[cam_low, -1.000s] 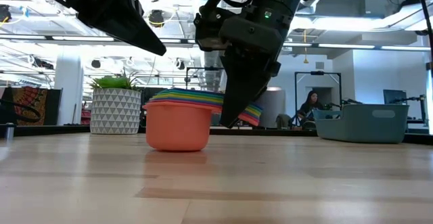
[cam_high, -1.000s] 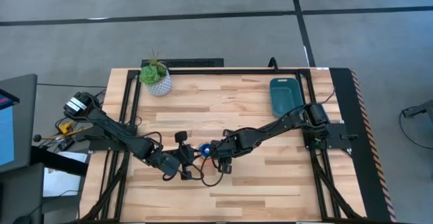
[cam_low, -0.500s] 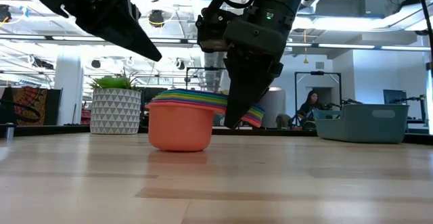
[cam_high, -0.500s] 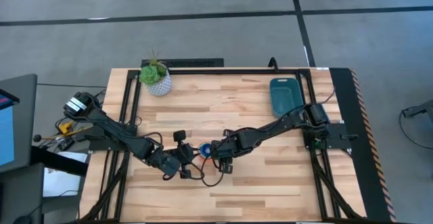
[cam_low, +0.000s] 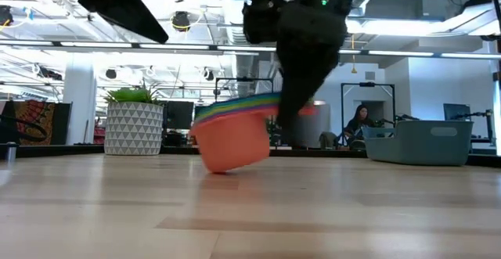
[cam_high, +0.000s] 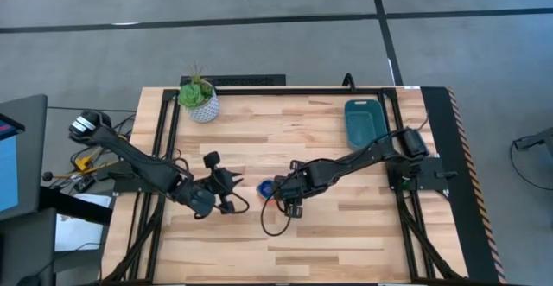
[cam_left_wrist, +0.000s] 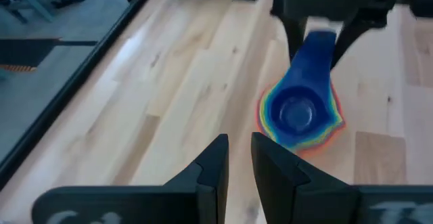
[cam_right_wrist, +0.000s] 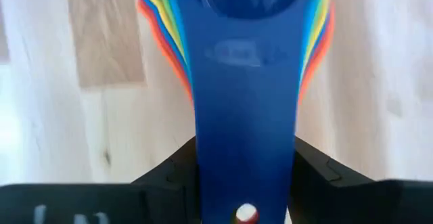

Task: Nest measuring cups in basket
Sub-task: Put the nested measuring cups into the blue bin

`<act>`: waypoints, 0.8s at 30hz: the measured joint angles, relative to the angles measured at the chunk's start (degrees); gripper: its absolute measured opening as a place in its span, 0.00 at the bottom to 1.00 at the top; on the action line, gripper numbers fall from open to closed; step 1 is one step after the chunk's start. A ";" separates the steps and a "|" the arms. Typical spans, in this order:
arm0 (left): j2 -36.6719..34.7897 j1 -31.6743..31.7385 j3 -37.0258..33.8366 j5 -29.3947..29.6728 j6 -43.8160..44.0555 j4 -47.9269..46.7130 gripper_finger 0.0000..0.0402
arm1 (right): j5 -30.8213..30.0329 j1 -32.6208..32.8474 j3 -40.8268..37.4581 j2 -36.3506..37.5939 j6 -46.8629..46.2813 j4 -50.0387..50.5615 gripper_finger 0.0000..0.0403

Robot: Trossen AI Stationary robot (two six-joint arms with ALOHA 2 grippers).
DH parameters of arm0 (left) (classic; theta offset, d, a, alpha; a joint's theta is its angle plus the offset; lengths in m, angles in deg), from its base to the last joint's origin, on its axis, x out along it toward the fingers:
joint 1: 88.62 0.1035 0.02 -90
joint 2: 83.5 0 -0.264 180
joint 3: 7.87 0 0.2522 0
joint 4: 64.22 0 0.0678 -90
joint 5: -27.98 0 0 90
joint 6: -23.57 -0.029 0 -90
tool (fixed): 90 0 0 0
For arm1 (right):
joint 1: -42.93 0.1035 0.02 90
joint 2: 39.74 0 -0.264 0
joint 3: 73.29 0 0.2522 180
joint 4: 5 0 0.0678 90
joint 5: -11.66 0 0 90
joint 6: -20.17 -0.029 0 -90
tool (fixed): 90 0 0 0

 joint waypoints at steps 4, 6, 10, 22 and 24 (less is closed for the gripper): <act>-1.73 0.00 0.00 0.61 -0.20 -0.66 0.14 | -0.90 -0.29 -0.22 1.44 0.11 0.31 0.41; -1.77 0.00 0.00 0.95 -0.29 -0.89 0.14 | -1.59 -0.58 -0.67 2.11 0.07 0.28 0.42; -1.67 0.00 0.02 1.06 0.45 -1.60 0.14 | -1.61 -1.01 -0.87 2.13 -0.30 1.00 0.42; -1.63 -0.15 0.02 1.02 1.08 -2.03 0.14 | -5.66 -0.42 -0.83 1.91 -1.27 -0.46 0.42; -1.63 -0.15 0.02 1.02 1.27 -2.03 0.14 | -7.00 -0.09 -0.83 1.91 -1.85 -0.52 0.42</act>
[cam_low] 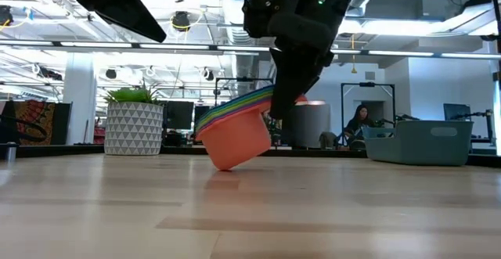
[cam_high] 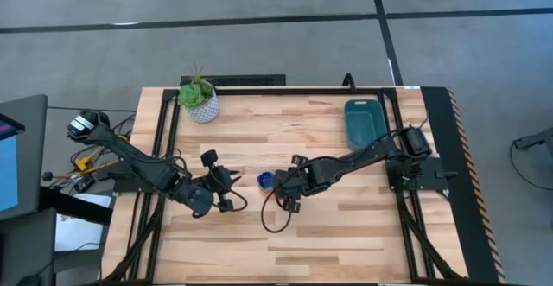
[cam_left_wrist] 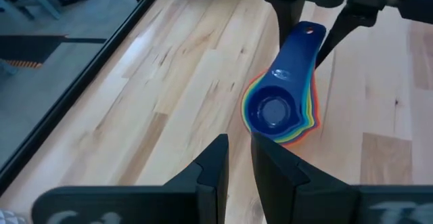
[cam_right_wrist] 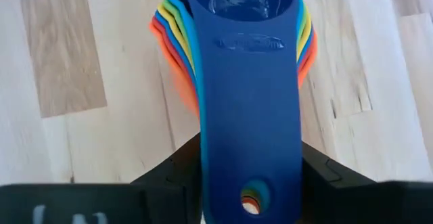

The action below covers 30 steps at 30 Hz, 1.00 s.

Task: Nest measuring cups in basket
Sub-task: Put the nested measuring cups into the blue bin

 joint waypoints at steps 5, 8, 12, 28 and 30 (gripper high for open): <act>0.00 -0.02 0.00 -0.02 0.08 -0.07 0.14 | -1.55 1.06 -4.15 0.19 -2.59 -6.51 0.41; 0.00 -0.02 0.00 -0.02 0.51 -0.68 0.14 | -1.44 1.18 -7.70 0.67 -5.21 -10.56 0.41; 0.00 -0.02 0.00 -0.02 0.69 -0.85 0.14 | -1.50 1.58 -11.64 0.68 -8.25 -15.65 0.41; 0.00 0.00 0.00 -0.02 1.28 -0.83 0.14 | 1.99 2.04 -13.18 0.68 -8.61 -19.84 0.47; 0.00 0.00 0.00 -0.02 1.28 -0.83 0.14 | 3.46 1.72 -13.18 0.68 -8.61 -19.84 0.50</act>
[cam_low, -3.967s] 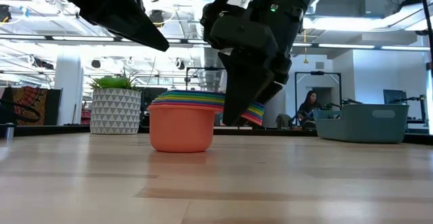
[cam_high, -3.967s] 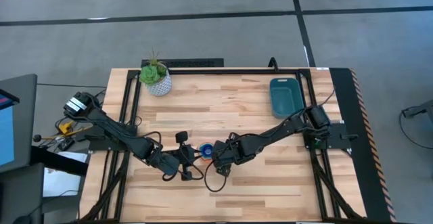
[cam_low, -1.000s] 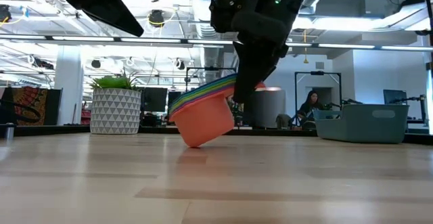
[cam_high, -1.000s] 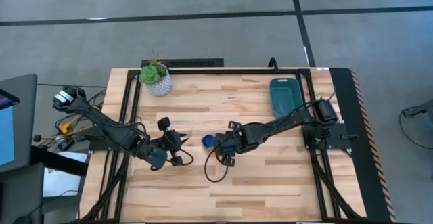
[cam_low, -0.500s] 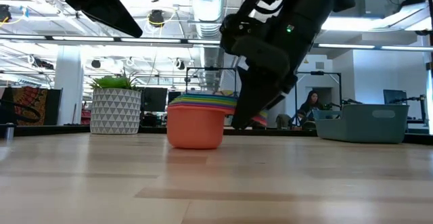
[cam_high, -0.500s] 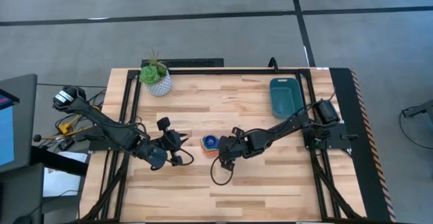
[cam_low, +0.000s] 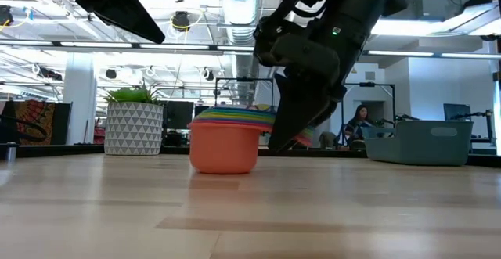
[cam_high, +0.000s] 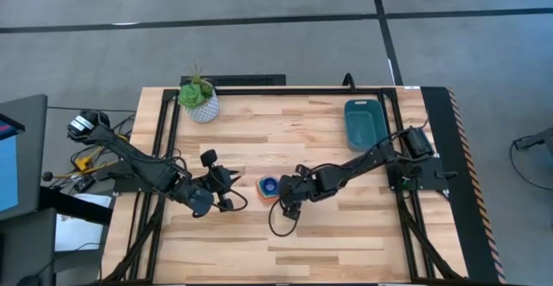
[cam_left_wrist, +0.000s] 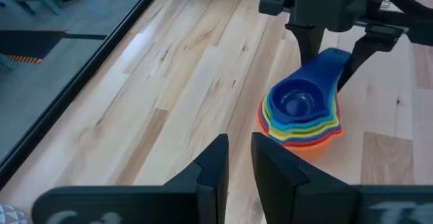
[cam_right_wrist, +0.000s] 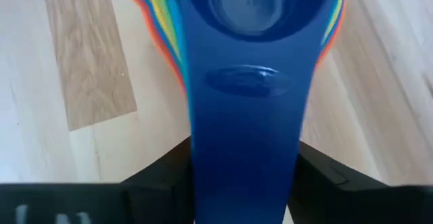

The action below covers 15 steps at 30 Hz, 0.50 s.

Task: Nest measuring cups in basket
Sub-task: Put the nested measuring cups into the blue bin

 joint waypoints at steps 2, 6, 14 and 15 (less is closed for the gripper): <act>0.00 -0.02 0.00 -0.02 0.00 0.00 0.14 | 0.96 -0.36 0.00 0.00 0.02 -0.02 0.54; 0.00 0.00 0.00 -0.02 0.00 0.00 0.14 | 1.22 -0.38 0.00 0.23 0.16 0.14 0.59; 0.00 -0.01 0.00 -0.04 0.00 -0.46 0.14 | 1.35 -0.86 0.04 3.46 1.36 0.59 0.60; 0.00 -0.02 0.00 -0.05 0.00 -0.46 0.14 | 1.35 -1.09 0.04 3.63 1.57 0.72 0.60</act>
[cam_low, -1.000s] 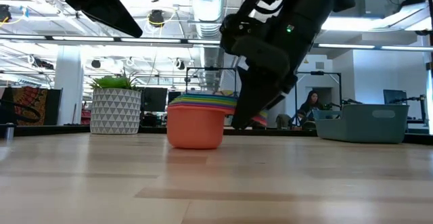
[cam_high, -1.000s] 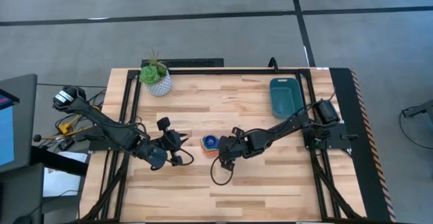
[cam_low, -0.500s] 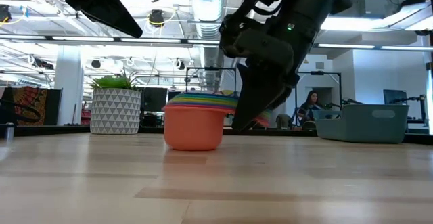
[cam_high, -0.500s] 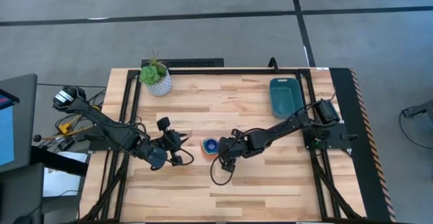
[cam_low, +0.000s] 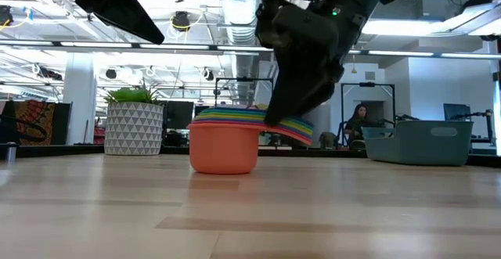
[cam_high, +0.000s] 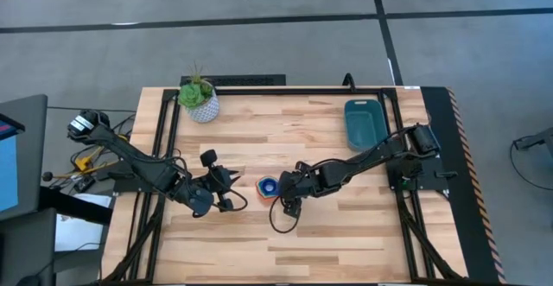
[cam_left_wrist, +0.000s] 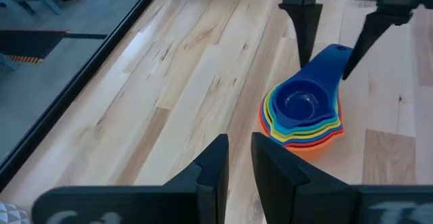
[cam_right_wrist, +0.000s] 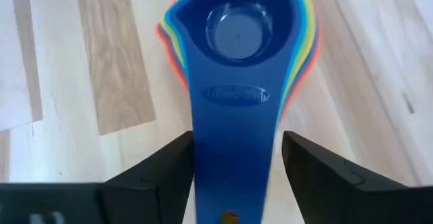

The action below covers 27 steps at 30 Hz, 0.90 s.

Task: Nest measuring cups in basket
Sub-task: Put the nested measuring cups into the blue bin

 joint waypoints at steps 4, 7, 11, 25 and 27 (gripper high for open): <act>0.00 0.02 0.00 -0.02 0.19 -0.02 0.14 | 2.51 -1.22 0.02 0.02 0.53 0.12 0.58; 0.00 0.00 0.00 -0.04 0.91 -0.37 0.14 | 4.04 -1.88 0.02 -0.19 1.00 -0.11 0.57; 0.00 0.00 -0.03 -0.04 1.49 -1.07 0.14 | 4.86 -1.94 0.02 -0.39 1.71 -0.25 0.57; 0.00 0.00 -0.24 -0.02 1.53 -0.94 0.14 | 7.14 -3.08 0.02 -0.42 3.43 -0.45 0.56; 0.00 0.01 -0.24 -0.02 1.53 -0.94 0.14 | 7.13 -3.39 0.02 -0.42 3.47 -0.78 0.56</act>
